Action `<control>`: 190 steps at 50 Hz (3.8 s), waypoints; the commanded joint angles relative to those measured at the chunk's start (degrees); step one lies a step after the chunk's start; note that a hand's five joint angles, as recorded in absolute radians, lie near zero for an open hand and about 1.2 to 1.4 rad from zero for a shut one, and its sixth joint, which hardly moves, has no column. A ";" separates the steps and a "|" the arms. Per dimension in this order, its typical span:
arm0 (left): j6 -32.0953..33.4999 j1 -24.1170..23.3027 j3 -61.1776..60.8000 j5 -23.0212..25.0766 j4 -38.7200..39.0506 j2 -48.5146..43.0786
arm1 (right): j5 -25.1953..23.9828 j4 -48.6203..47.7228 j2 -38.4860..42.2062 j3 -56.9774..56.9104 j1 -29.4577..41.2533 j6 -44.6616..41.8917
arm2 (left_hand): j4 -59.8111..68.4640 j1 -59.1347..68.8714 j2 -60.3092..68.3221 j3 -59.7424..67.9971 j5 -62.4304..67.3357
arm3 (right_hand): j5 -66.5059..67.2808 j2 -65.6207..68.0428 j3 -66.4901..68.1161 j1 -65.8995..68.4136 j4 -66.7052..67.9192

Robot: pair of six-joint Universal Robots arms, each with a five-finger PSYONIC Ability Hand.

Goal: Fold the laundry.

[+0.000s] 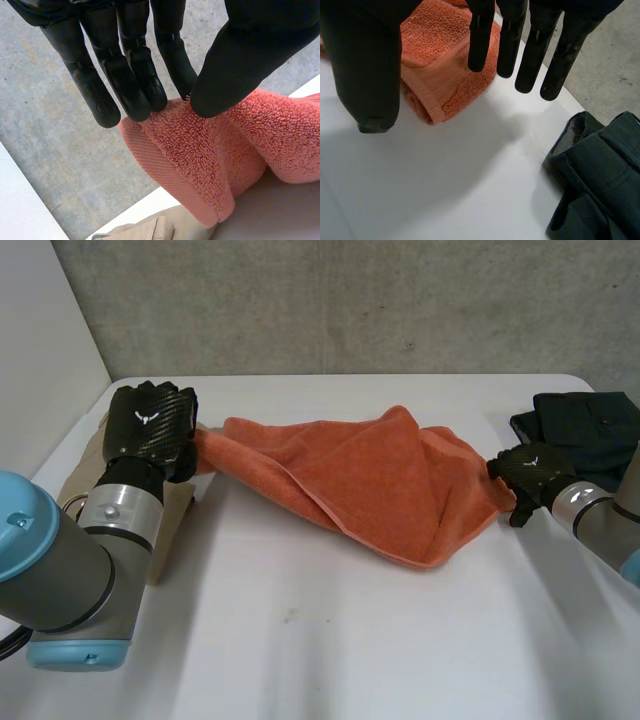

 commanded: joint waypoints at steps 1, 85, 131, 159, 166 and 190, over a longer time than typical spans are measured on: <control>0.00 0.08 0.00 0.02 0.04 -0.09 | -0.03 0.01 1.51 -2.73 0.01 2.85 | 11.08 14.60 11.16 11.50 13.89 | 9.57 8.48 8.39 12.72 8.38; 15.65 2.63 -6.94 1.08 -46.81 21.88 | -0.55 50.73 -42.96 16.86 -15.02 -25.71 | 11.08 14.60 11.16 11.50 13.89 | 52.07 50.98 50.89 55.22 50.88; 15.29 1.58 3.34 0.64 -22.81 -3.70 | 17.28 38.33 -15.10 2.98 1.67 -14.28 | 11.08 14.60 11.16 11.50 13.89 | 15.96 14.86 14.78 19.10 14.77; 14.68 3.87 38.65 1.34 1.75 -10.64 | 17.11 -22.99 -23.97 -9.15 7.30 3.11 | 11.08 14.60 11.16 11.50 13.89 | 52.07 50.98 50.89 55.22 50.88; 14.15 4.57 39.64 1.34 11.64 -6.77 | 16.76 -29.17 -28.19 -8.79 7.04 9.62 | 11.08 14.60 11.16 11.50 13.89 | 52.07 50.98 50.89 55.22 50.88; 7.65 5.97 6.52 1.61 4.11 -16.00 | 1.55 -21.88 -15.80 14.58 6.25 7.43 | 11.08 14.60 11.16 11.50 13.89 | 52.07 50.98 50.89 55.22 50.88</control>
